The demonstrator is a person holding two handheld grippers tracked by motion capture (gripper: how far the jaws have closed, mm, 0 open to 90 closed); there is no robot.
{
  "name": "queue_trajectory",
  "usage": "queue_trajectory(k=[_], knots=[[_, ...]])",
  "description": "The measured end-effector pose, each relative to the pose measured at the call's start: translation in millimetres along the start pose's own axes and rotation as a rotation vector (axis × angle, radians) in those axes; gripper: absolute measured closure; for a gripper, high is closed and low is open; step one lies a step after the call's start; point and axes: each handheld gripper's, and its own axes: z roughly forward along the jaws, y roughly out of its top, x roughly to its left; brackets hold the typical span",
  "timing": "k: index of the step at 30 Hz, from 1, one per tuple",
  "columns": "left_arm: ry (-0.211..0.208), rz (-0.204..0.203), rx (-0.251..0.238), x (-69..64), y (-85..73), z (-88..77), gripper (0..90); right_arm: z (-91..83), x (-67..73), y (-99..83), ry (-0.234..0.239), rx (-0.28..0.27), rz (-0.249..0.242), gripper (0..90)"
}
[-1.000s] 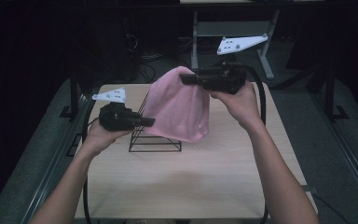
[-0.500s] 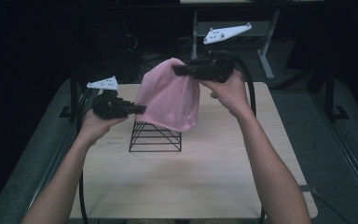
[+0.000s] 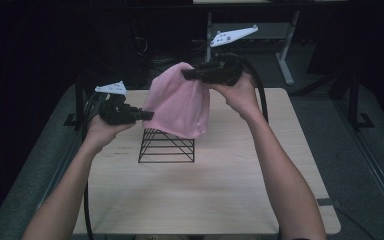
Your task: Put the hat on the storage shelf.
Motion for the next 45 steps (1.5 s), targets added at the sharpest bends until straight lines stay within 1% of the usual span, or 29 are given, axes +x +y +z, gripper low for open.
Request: queue_trajectory(k=[1, 4, 7, 12, 14, 16, 18, 19, 25, 27, 30, 32, 36, 38, 39, 42, 44, 45], knots=[[0.001, -0.001, 0.001, 0.1, -0.1, 0.1, 81.1, 0.8, -1.3, -0.1, -0.002, 0.000, -0.005, 76.7], [0.005, 0.003, 0.010, 0.9, -1.0, -0.4, 81.2, 2.8, -3.5, -1.3, 0.002, 0.001, 0.005, 76.7], [0.006, 0.003, 0.018, 1.9, -2.7, -2.4, 81.1, 5.3, -2.5, -2.3, 0.014, -0.002, 0.007, 76.6], [0.006, 0.003, 0.022, 2.5, -9.0, -7.1, 80.7, 11.4, 3.7, -1.2, 0.039, -0.003, -0.002, 76.2], [0.008, -0.001, 0.019, 3.3, -12.7, -9.8, 80.7, 14.2, 7.1, -0.4, 0.044, 0.005, -0.007, 76.2], [0.006, -0.003, 0.029, 3.8, -15.6, -12.1, 80.8, 17.2, 9.2, 0.0, 0.051, 0.012, -0.026, 76.2], [0.010, -0.008, 0.026, 3.3, -18.7, -14.3, 80.8, 20.2, 11.5, 0.3, 0.053, 0.021, -0.035, 76.3], [0.009, -0.007, 0.025, 3.5, -20.6, -15.0, 80.8, 21.4, 13.0, 0.5, 0.057, 0.024, -0.030, 76.3], [0.013, -0.022, 0.038, 4.5, -29.2, -16.3, 80.8, 30.5, 18.7, 1.2, 0.065, 0.045, -0.052, 76.3], [0.025, -0.006, 0.051, 4.7, -29.3, -17.1, 80.8, 32.9, 19.4, 1.2, 0.063, 0.053, -0.056, 76.3], [0.034, -0.002, 0.057, 4.5, -29.5, -16.4, 80.8, 34.9, 18.6, 1.6, 0.057, 0.057, -0.056, 76.3], [0.040, 0.002, 0.065, 4.0, -29.6, -13.9, 80.8, 36.2, 17.2, 1.2, 0.042, 0.070, -0.062, 76.3], [0.041, 0.013, 0.087, 2.9, -29.3, -7.3, 80.4, 38.1, 11.7, -2.0, 0.027, 0.090, -0.063, 76.3], [0.042, 0.022, 0.089, 1.2, -28.6, -4.2, 80.4, 38.0, 8.0, -3.6, 0.018, 0.097, -0.064, 76.3], [0.042, 0.029, 0.090, 0.5, -28.4, -2.9, 80.4, 37.5, 6.6, -4.3, 0.021, 0.096, -0.058, 76.3], [0.050, 0.044, 0.108, -0.6, -29.0, 0.4, 80.4, 37.6, 4.9, -6.0, 0.022, 0.102, -0.073, 76.3], [0.057, 0.052, 0.126, -0.1, -30.0, 1.4, 80.4, 39.0, 6.0, -7.2, 0.037, 0.096, -0.086, 76.3], [0.060, 0.049, 0.131, 0.4, -31.0, 1.1, 80.4, 40.5, 7.1, -7.7, 0.045, 0.090, -0.096, 76.2]])
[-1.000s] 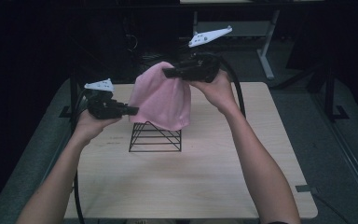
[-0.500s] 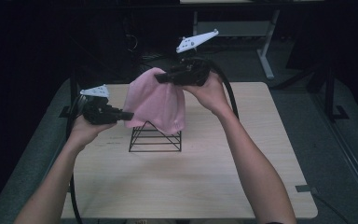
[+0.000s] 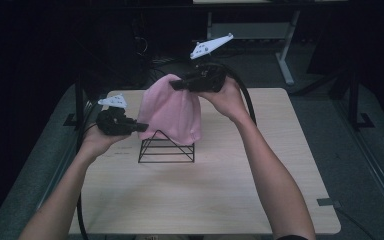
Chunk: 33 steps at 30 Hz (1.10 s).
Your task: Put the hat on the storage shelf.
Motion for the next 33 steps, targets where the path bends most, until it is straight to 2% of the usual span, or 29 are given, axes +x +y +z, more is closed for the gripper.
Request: queue_trajectory(k=[5, 10, 13, 14, 21, 22, 23, 25, 30, 33], knots=[[0.002, -0.030, -0.012, 5.4, -12.4, 0.1, 80.5, 8.4, 5.6, -0.5, 0.023, 0.003, -0.016, 76.3], [0.012, -0.053, -0.005, 8.8, -23.8, 2.2, 80.5, 18.8, 11.0, -1.2, 0.043, 0.031, -0.033, 76.2], [0.016, -0.062, 0.017, 10.5, -28.8, 3.0, 80.5, 24.3, 13.7, -2.3, 0.046, 0.052, -0.036, 76.2], [0.025, -0.049, 0.022, 11.0, -30.0, 2.9, 80.4, 26.5, 14.0, -2.9, 0.050, 0.058, -0.037, 76.1], [0.019, -0.069, 0.035, 11.9, -41.1, 6.6, 80.4, 37.0, 17.0, -7.7, 0.072, 0.074, -0.033, 76.1], [0.021, -0.058, 0.041, 12.7, -42.2, 7.4, 80.5, 38.0, 18.2, -8.5, 0.072, 0.075, -0.035, 76.1], [0.018, -0.072, 0.049, 12.1, -42.9, 8.6, 80.5, 39.1, 19.2, -9.5, 0.075, 0.077, -0.033, 76.1], [0.027, -0.055, 0.068, 12.6, -43.3, 10.1, 80.4, 41.2, 20.6, -11.8, 0.078, 0.088, -0.029, 76.1], [0.032, -0.046, 0.098, 12.1, -44.0, 14.0, 80.4, 43.2, 22.3, -16.3, 0.085, 0.093, -0.019, 76.1], [0.035, -0.048, 0.097, 12.2, -45.7, 16.2, 80.3, 44.6, 22.4, -17.8, 0.089, 0.100, -0.022, 76.0]])
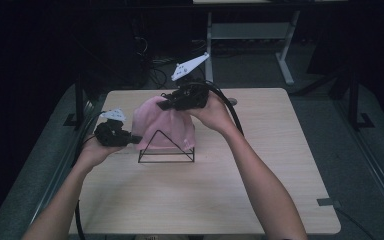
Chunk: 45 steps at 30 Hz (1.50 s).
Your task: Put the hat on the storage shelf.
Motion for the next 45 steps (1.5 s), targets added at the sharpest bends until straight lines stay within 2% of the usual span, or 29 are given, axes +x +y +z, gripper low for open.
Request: queue_trajectory(k=[8, 9, 16, 19, 25, 28, 37, 45], knots=[[-0.004, -0.021, 0.014, 1.6, -9.8, 8.0, 80.4, 7.1, 3.5, -7.1, 0.013, 0.020, 0.011, 75.8], [-0.005, -0.017, 0.021, 1.8, -10.1, 9.0, 80.4, 7.8, 2.8, -8.2, 0.012, 0.025, 0.001, 75.8], [-0.002, -0.011, 0.043, 0.3, -10.2, 13.3, 80.0, 11.5, 3.1, -11.8, 0.026, 0.036, 0.023, 75.7], [0.003, 0.018, 0.068, 1.8, -10.3, 13.6, 80.0, 12.7, 2.7, -12.5, 0.022, 0.044, 0.027, 75.7], [0.011, 0.001, 0.069, 0.7, -11.7, 16.5, 80.3, 15.4, 2.8, -17.8, 0.029, 0.052, 0.047, 75.6], [0.011, 0.010, 0.078, 1.8, -13.4, 17.5, 80.3, 16.4, 2.2, -22.3, 0.032, 0.052, 0.051, 75.4], [0.009, -0.001, 0.085, 3.6, -24.0, 24.0, 80.6, 23.1, 2.8, -33.5, 0.059, 0.066, 0.078, 74.7], [0.007, 0.012, 0.123, 4.8, -25.3, 29.2, 80.6, 27.8, 3.4, -39.7, 0.081, 0.066, 0.104, 74.4]])
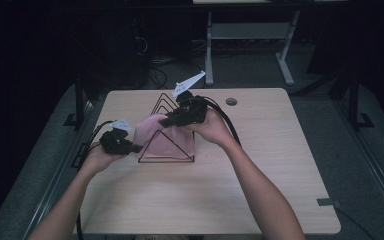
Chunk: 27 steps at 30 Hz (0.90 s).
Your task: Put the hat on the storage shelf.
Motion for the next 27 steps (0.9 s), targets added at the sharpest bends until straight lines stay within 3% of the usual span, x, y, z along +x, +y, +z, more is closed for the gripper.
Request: queue_trajectory(k=[9, 18, 27], knots=[[0.002, 0.008, 0.021, 1.1, -2.9, 4.3, 80.6, 5.6, -1.4, -5.1, 0.012, 0.011, 0.005, 74.0], [-0.004, -0.011, 0.016, 1.5, -9.4, 8.8, 80.6, 10.9, -1.0, -6.5, 0.022, 0.014, 0.005, 71.8], [-0.006, -0.014, 0.026, 2.4, -9.8, 9.0, 80.2, 6.2, -1.6, -8.5, 0.015, 0.002, 0.023, 60.3]])
